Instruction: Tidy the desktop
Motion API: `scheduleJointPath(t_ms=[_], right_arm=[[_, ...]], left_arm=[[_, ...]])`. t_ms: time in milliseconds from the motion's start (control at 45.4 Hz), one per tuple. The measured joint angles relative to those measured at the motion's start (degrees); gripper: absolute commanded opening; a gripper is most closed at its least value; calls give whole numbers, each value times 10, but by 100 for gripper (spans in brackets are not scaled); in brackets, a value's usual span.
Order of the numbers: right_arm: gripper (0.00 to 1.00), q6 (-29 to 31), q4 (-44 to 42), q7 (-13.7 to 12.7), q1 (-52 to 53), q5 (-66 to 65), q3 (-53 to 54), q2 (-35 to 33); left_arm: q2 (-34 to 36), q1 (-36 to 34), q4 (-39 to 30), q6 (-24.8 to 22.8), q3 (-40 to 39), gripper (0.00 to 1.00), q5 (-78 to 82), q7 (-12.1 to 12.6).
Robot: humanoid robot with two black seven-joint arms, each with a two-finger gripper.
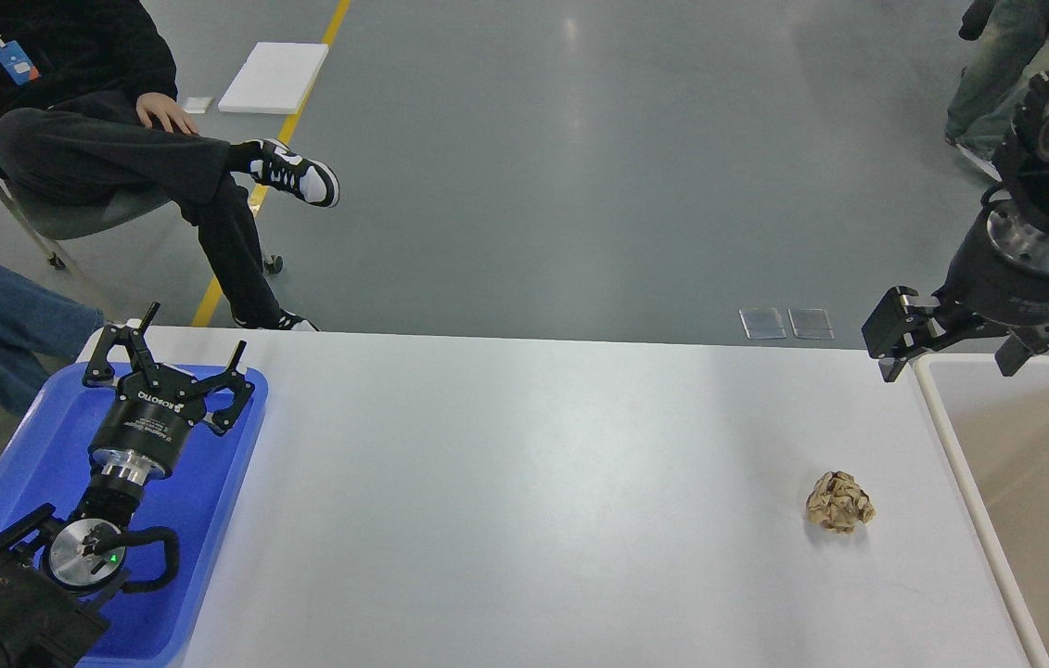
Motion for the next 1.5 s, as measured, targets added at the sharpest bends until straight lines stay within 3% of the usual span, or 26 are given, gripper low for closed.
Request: scheduleJointPath(t_ms=[639, 1014, 1168, 1498], right_arm=[[100, 0, -6, 1, -15, -5, 25, -21], [97, -8, -3, 1, -80, -28, 73, -44], [94, -48, -3, 1, -126, -37, 116, -67], [99, -147, -5, 1, -224, -98, 189, -95]], left_arm=[[0, 1, 0, 0, 0, 99, 0, 0], [0, 1, 0, 0, 0, 99, 0, 0], [0, 1, 0, 0, 0, 99, 0, -1], [1, 1, 0, 0, 0, 99, 0, -1]])
